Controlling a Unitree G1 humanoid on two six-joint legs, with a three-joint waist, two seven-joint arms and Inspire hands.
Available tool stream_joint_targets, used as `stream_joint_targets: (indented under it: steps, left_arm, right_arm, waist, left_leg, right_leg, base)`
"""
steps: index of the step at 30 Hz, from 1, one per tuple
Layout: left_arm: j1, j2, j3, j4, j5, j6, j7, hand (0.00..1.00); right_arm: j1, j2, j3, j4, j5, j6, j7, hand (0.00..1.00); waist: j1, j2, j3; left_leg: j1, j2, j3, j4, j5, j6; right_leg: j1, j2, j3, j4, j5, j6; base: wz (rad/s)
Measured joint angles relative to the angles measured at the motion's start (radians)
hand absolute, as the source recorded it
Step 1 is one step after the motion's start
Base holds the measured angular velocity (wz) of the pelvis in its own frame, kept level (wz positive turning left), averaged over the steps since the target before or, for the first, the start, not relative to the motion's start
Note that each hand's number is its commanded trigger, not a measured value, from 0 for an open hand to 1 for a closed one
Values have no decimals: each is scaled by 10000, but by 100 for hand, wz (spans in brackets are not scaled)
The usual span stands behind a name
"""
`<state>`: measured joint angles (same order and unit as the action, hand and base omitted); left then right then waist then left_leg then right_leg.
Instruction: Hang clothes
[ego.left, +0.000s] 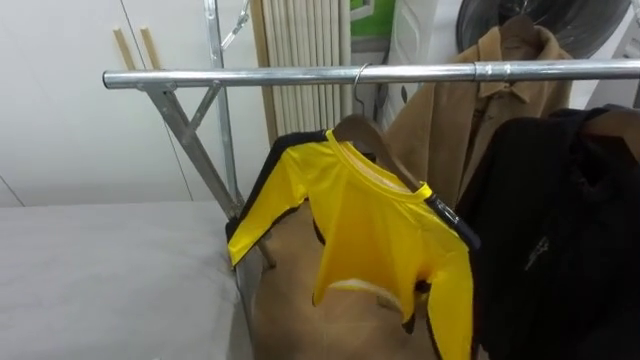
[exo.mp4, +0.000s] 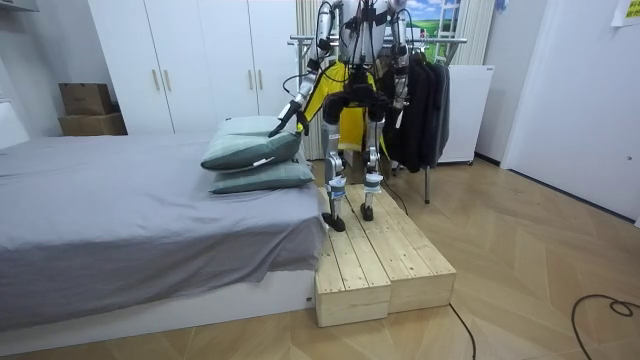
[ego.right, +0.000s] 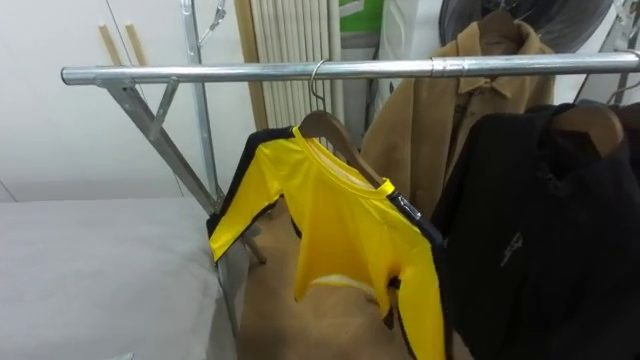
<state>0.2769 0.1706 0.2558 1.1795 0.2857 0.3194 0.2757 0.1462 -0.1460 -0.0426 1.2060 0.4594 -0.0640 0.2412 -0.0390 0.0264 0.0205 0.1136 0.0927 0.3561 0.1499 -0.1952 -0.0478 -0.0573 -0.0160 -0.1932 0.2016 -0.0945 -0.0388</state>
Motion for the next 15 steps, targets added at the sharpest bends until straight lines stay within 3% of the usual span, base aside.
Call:
stream_joint_targets:
  steps: [10,15]
  left_arm:
    - [-190,39,-748,6,-98,-12,-136,0]
    - [-670,36,-786,-17,-96,-34,89,0]
  right_arm:
    - [-599,21,1210,18,10,9,123,0]
    - [-867,19,1568,7,-348,1,178,0]
  waist:
    - [13,202,-37]
    - [-20,196,-24]
  left_leg:
    - [-410,53,-20,137,4,-4]
    - [-1014,159,-402,502,50,-33]
  right_leg:
    - [-366,10,-118,66,11,-51]
    - [-467,-165,-866,210,-52,-170]
  base:
    - [0]
    - [34]
